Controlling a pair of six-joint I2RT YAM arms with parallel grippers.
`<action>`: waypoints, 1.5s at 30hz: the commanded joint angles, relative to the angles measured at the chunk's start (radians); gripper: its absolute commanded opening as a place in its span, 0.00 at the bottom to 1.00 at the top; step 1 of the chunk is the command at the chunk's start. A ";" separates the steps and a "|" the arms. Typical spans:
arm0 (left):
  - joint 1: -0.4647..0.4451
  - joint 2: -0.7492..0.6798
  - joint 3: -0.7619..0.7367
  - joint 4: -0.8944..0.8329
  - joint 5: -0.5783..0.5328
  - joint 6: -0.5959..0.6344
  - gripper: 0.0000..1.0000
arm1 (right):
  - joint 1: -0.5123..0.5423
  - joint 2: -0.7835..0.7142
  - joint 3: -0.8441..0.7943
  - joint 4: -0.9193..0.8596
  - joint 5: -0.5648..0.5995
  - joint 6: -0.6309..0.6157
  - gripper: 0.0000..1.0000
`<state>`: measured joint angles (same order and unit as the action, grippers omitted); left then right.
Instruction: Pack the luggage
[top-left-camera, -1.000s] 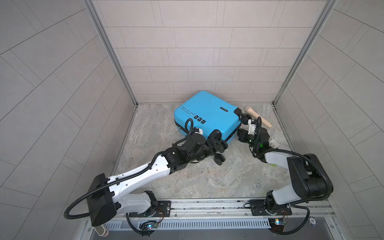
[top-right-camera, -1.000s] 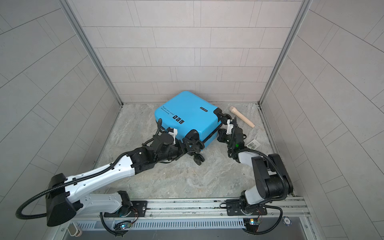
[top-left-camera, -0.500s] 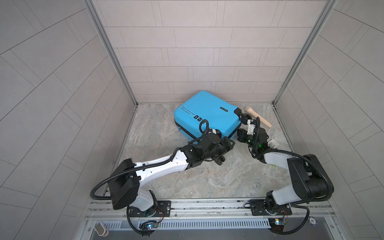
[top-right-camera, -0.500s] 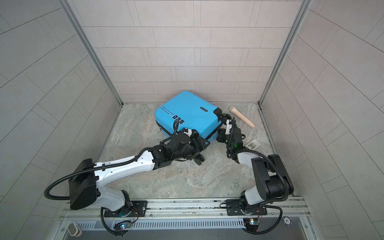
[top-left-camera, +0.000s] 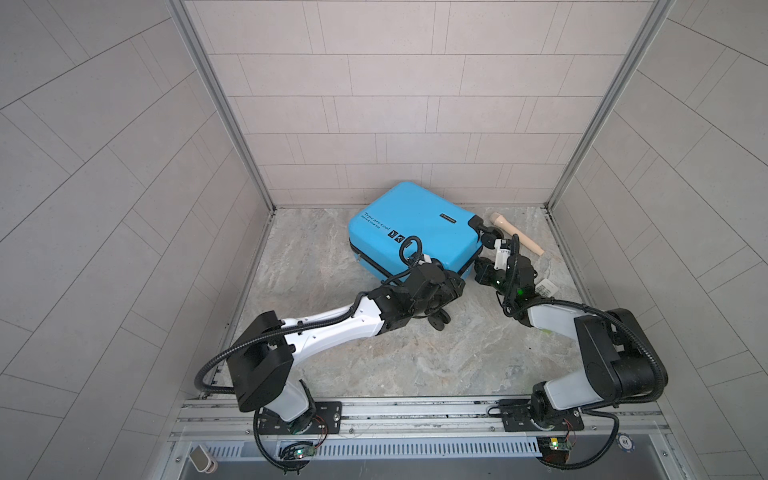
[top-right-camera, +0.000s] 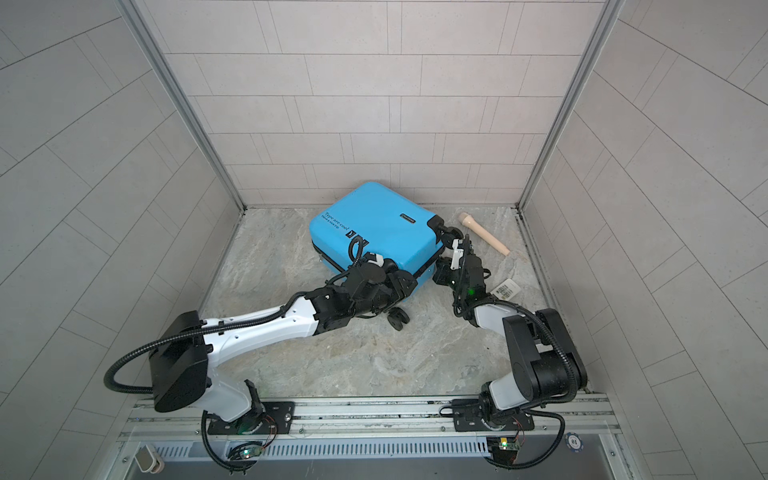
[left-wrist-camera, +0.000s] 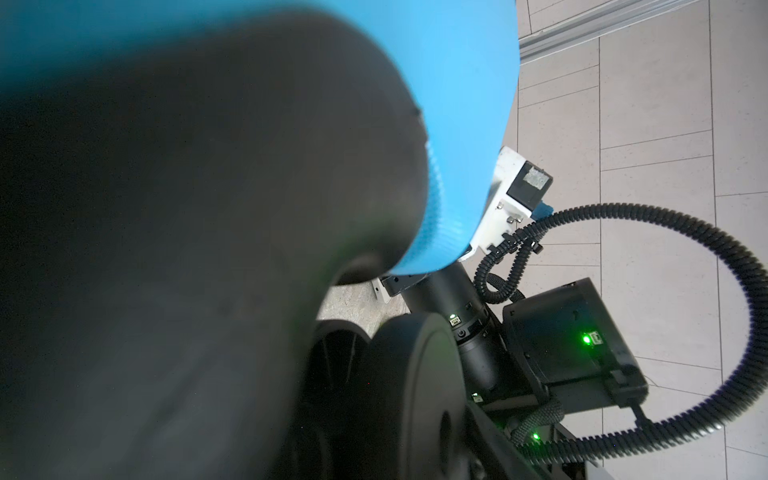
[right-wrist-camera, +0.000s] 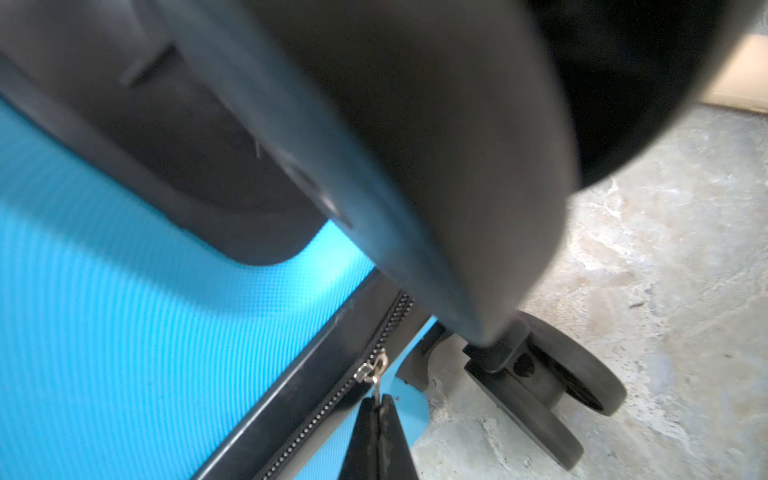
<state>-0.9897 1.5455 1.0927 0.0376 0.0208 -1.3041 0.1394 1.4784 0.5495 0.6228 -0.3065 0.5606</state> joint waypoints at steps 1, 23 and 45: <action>0.011 -0.043 -0.012 0.092 -0.013 -0.062 0.27 | 0.009 -0.007 -0.014 -0.069 0.004 -0.005 0.00; 0.029 -0.027 0.015 0.087 0.014 -0.037 0.68 | 0.009 -0.011 -0.010 -0.092 0.009 -0.014 0.00; 0.060 -0.101 -0.074 0.121 0.002 -0.013 0.00 | -0.022 0.009 -0.002 -0.105 0.031 -0.020 0.00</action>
<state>-0.9554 1.5070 1.0340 0.0795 0.0437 -1.3609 0.1284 1.4734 0.5499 0.6132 -0.2775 0.5495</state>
